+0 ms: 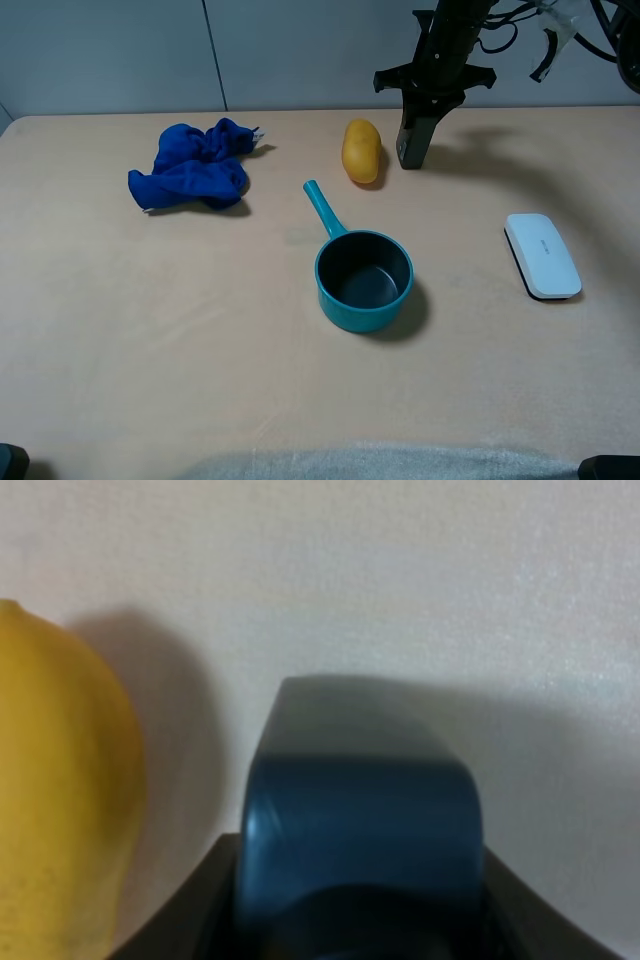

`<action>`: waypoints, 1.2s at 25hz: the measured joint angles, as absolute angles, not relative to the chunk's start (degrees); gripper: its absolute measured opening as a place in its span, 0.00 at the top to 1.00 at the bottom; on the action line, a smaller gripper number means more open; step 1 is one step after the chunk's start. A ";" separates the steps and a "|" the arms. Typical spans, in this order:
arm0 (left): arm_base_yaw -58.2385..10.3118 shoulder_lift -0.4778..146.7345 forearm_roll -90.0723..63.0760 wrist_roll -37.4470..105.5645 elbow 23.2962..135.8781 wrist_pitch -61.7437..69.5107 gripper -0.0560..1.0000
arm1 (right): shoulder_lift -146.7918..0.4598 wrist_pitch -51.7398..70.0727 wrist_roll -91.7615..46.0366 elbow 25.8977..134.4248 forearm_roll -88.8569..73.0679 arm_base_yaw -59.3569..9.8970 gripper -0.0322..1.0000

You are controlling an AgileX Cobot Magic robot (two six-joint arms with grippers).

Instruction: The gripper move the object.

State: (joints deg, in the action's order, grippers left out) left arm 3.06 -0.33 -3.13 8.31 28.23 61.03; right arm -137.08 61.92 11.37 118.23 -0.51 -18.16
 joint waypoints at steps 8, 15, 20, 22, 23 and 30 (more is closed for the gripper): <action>3.06 -0.33 -3.13 8.31 28.23 61.03 0.06 | -137.71 67.16 11.37 123.52 1.80 -18.16 0.68; 3.06 -0.33 -3.13 8.31 28.23 61.03 0.06 | -137.17 69.62 11.37 129.66 2.39 -18.16 0.68; 3.06 -0.33 -3.13 8.31 28.23 61.03 0.06 | -135.60 69.84 11.37 129.80 0.93 -18.16 0.68; 3.06 -0.33 -3.13 8.31 28.23 61.03 0.06 | -134.86 69.87 11.37 129.80 -0.87 -18.16 0.68; 3.06 -0.33 -3.13 8.31 28.23 61.03 0.06 | -134.46 69.87 11.37 129.80 -1.75 -18.16 0.68; 3.06 -0.33 -3.13 8.31 28.23 61.03 0.06 | -131.77 69.99 11.37 129.80 -2.40 -21.05 0.68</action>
